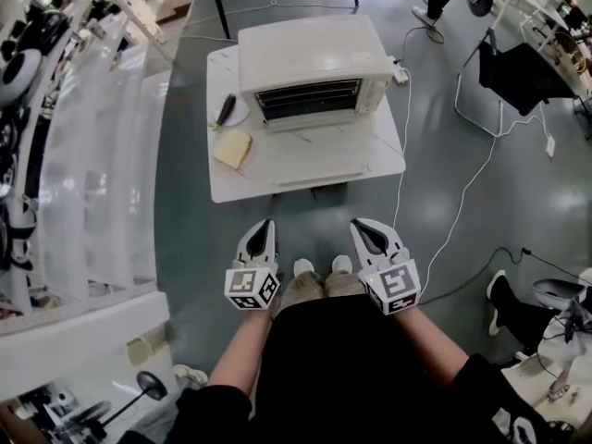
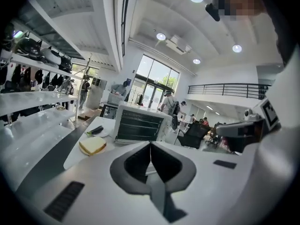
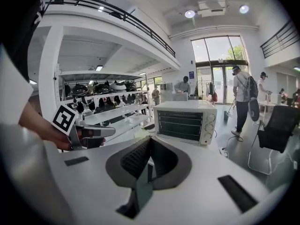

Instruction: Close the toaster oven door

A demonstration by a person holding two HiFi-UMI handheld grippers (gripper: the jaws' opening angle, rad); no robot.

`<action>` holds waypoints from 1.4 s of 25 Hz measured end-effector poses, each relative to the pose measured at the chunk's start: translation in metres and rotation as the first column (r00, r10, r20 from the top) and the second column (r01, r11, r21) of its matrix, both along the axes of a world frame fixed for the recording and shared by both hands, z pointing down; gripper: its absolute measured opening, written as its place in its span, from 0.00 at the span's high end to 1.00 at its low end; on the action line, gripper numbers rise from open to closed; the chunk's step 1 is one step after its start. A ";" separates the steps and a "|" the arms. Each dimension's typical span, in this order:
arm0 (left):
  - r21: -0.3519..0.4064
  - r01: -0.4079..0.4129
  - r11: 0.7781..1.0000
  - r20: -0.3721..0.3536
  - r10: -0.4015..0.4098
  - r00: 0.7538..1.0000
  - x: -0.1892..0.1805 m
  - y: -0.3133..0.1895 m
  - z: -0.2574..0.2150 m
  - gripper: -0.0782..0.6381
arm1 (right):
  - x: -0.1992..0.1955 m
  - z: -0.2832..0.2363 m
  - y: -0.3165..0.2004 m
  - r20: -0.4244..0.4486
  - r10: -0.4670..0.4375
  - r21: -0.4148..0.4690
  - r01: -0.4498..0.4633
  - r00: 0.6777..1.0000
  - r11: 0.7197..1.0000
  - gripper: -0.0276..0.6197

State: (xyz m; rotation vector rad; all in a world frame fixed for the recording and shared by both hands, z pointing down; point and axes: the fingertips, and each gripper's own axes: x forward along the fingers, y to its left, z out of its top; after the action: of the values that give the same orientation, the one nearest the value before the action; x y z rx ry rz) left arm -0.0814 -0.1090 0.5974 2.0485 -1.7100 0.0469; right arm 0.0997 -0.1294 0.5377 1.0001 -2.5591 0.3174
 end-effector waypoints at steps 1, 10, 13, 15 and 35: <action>-0.014 -0.013 1.000 0.004 0.013 1.000 -0.002 -0.004 0.007 0.87 | -0.001 -0.001 -0.003 -0.007 0.012 0.000 -0.012 1.000 1.000 0.92; -0.077 -0.062 0.995 0.027 0.064 0.998 -0.030 -0.048 0.051 0.86 | -0.031 -0.004 -0.021 -0.065 0.055 0.018 -0.054 0.996 0.998 0.92; -0.109 -0.083 0.991 0.066 0.091 0.994 -0.038 -0.059 0.068 0.86 | -0.042 -0.005 -0.021 -0.083 0.070 0.036 -0.067 0.994 0.997 0.92; -0.126 -0.086 0.988 0.069 0.096 0.993 -0.043 -0.066 0.079 0.86 | -0.048 -0.005 -0.022 -0.093 0.070 0.042 -0.066 0.993 0.997 0.92; -0.309 -0.192 0.931 0.068 0.223 0.972 -0.051 -0.091 0.174 0.73 | -0.058 0.007 -0.022 -0.157 0.113 0.025 -0.110 0.981 0.994 0.92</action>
State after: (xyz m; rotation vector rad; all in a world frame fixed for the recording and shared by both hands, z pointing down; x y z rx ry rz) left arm -0.1325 -0.1999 0.7712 2.0122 -1.4307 0.4606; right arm 0.0416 -0.1512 0.5443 1.1303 -2.3724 0.2380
